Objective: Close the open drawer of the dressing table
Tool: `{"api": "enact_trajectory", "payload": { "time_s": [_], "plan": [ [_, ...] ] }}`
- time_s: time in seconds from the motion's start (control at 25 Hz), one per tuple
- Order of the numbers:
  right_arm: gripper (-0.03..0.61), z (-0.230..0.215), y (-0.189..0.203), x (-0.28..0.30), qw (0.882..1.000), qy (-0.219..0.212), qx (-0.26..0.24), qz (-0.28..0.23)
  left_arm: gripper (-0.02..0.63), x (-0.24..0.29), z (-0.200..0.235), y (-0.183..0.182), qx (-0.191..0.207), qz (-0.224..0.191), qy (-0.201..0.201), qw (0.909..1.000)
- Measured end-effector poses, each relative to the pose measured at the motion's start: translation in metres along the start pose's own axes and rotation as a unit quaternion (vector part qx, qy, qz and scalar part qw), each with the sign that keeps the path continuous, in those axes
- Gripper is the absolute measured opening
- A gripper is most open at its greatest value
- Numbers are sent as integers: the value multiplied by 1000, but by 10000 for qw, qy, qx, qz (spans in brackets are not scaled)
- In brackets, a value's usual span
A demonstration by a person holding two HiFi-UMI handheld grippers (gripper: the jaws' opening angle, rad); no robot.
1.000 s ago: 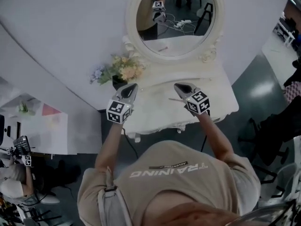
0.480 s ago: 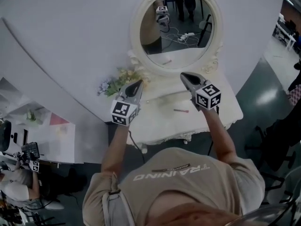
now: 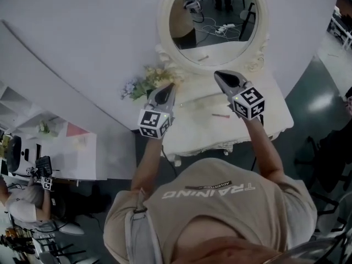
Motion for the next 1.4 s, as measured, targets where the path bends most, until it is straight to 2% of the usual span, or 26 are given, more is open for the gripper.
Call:
{"api": "enact_trajectory", "payload": {
  "time_s": [0.12,0.24,0.44,0.76,1.04,1.4],
  "plan": [
    [3,4,4,-5,9999,13,-122,66,6,-4,-2,1,107,23,71,9999],
    [5,3,15,-7,9994,78,-281,197,7,-9,11,4,104,84,-107,9999],
    [5,2,24,-10,9996,177,-72,186,8,-17,21,10,-34,199,-306,9993],
    [4,3,30,-15,9995,256,81,160,7,-22,16,21,-53,265,-205,9994],
    [4,7,31,-9,9996,212,-74,170,6,-20,21,22,-58,236,-197,9995],
    [4,-9,41,-8,9993,344,67,110,6,-9,20,30,-65,253,-155,9995]
  ]
}}
Point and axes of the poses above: the fingertips, and each gripper's own axes: x forward along the fingers, z to its left, y out of its underside, the point moved 5 cm from there along -x, backward along the fingers, and after that the axes turned 13 degrees about -z, right-handed, at the moved point
